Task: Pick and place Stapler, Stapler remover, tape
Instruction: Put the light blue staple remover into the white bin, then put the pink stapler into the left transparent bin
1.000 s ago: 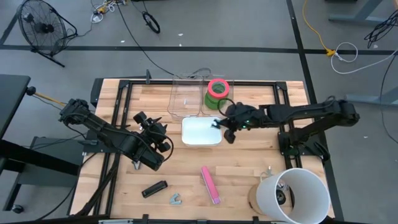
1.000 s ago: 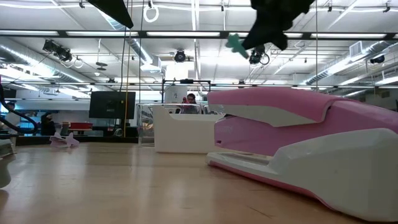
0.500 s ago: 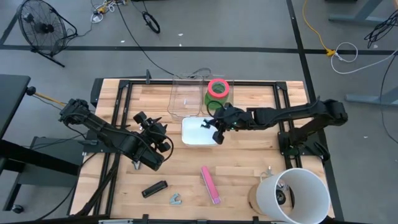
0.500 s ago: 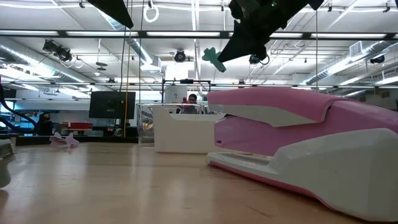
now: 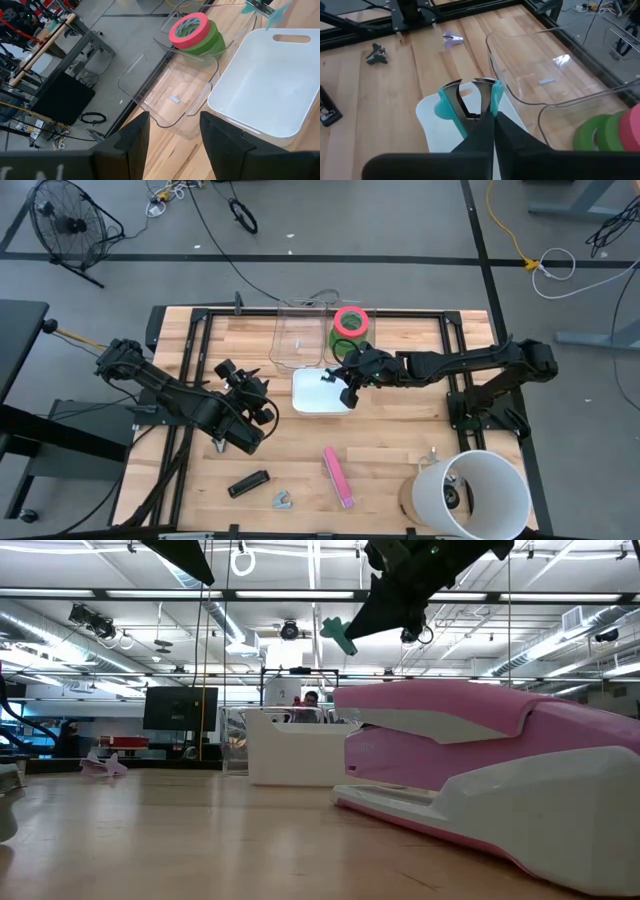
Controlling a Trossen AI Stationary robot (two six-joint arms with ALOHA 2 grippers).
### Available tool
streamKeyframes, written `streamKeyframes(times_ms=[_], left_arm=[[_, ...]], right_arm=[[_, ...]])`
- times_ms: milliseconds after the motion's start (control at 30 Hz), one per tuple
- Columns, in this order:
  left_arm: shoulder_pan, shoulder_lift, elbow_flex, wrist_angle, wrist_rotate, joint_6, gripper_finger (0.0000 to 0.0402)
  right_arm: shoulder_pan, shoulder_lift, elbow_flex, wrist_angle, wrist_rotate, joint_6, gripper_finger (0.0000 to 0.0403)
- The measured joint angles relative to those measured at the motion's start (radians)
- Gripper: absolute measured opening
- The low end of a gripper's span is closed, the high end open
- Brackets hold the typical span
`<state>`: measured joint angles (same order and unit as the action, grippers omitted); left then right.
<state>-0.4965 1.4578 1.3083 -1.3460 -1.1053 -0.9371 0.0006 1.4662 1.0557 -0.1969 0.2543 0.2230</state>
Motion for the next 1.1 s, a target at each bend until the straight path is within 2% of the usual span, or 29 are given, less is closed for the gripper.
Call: streamKeyframes(times_ms=[467,567,767,833,1100], left_arm=[[0.000,0.000,0.000,0.000,0.000,-0.001,0.0179],[0.000,0.000,0.000,0.000,0.000,-0.002,0.0179],[0.000,0.000,0.000,0.000,0.000,0.002,0.0179],[0.000,0.000,0.000,0.000,0.000,0.002,0.0179],[0.000,0.000,0.000,0.000,0.000,0.003,0.0179]], right_arm=[[0.000,0.000,0.000,0.009,-0.003,-0.011,0.0051],[0.004,0.000,0.000,0.021,-0.067,-0.010,0.0063],[0.034,-0.001,0.002,0.013,-0.349,0.025,0.0094],[0.062,-0.001,0.002,-0.003,-0.402,0.061,0.0107],[0.218,0.004,0.002,-0.068,-0.383,0.146,0.0150]])
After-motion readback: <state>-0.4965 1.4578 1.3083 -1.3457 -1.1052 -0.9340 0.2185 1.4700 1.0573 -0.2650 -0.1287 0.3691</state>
